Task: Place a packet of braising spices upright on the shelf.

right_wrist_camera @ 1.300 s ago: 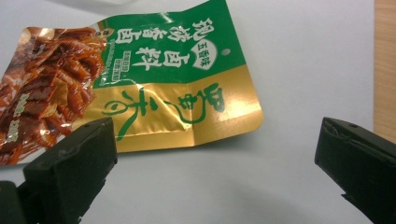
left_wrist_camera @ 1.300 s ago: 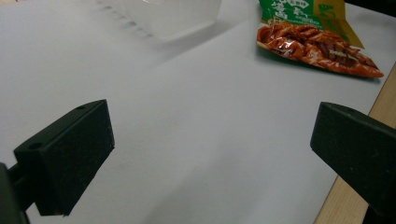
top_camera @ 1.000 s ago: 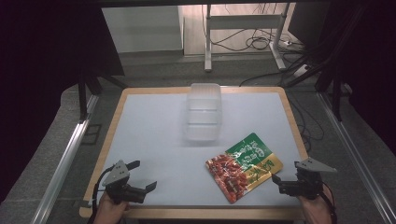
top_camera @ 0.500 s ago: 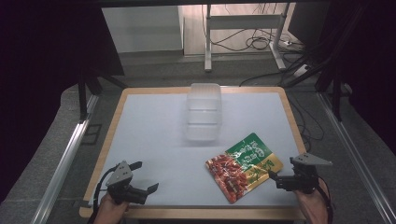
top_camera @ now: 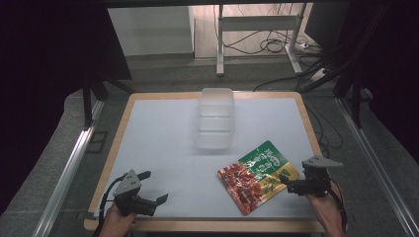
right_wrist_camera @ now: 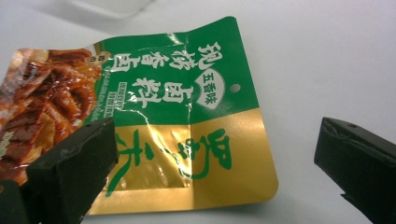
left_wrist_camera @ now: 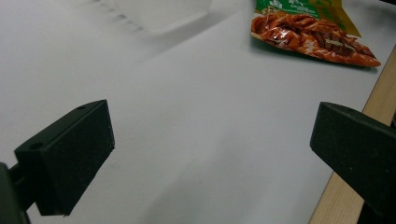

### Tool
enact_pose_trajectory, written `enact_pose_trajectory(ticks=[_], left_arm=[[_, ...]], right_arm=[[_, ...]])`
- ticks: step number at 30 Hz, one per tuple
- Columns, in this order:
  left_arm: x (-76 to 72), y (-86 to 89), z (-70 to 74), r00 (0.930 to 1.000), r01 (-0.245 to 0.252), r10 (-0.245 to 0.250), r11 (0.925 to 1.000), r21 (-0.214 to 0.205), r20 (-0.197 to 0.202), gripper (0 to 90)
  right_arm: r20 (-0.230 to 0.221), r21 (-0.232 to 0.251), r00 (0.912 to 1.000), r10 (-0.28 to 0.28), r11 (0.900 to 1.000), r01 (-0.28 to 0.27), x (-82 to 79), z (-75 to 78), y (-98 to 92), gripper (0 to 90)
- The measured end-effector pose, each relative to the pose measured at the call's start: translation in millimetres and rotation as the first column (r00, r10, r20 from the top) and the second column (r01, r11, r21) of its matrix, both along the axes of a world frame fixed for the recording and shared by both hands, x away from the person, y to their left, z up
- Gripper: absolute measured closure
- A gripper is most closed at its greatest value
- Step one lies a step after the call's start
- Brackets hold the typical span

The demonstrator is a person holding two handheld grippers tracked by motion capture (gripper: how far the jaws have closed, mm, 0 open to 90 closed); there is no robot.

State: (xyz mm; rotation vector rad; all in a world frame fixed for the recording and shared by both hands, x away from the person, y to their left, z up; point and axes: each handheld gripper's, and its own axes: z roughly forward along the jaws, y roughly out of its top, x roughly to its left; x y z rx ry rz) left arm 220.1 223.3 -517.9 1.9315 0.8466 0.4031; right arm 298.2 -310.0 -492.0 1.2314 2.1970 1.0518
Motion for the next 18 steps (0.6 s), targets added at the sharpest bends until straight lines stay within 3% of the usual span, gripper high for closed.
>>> enact_pose_trajectory(ticks=[10, 18], left_arm=[[-0.4, -0.9, 0.1, 1.0, -0.002, 0.002, 1.0, 0.008, 0.001, 0.0], [-0.4, -1.3, 0.0, 1.0, 0.003, -0.003, 0.9999, 0.011, 0.002, 0.0]], right_arm=[[-0.027, -0.034, 0.9996, 0.006, 0.9994, -0.007, 21.2, -4.7, 8.1, 0.0], [-0.06, 0.006, 0.998, -0.021, 0.9997, 0.022, 37.0, -10.2, 9.8, 0.0]])
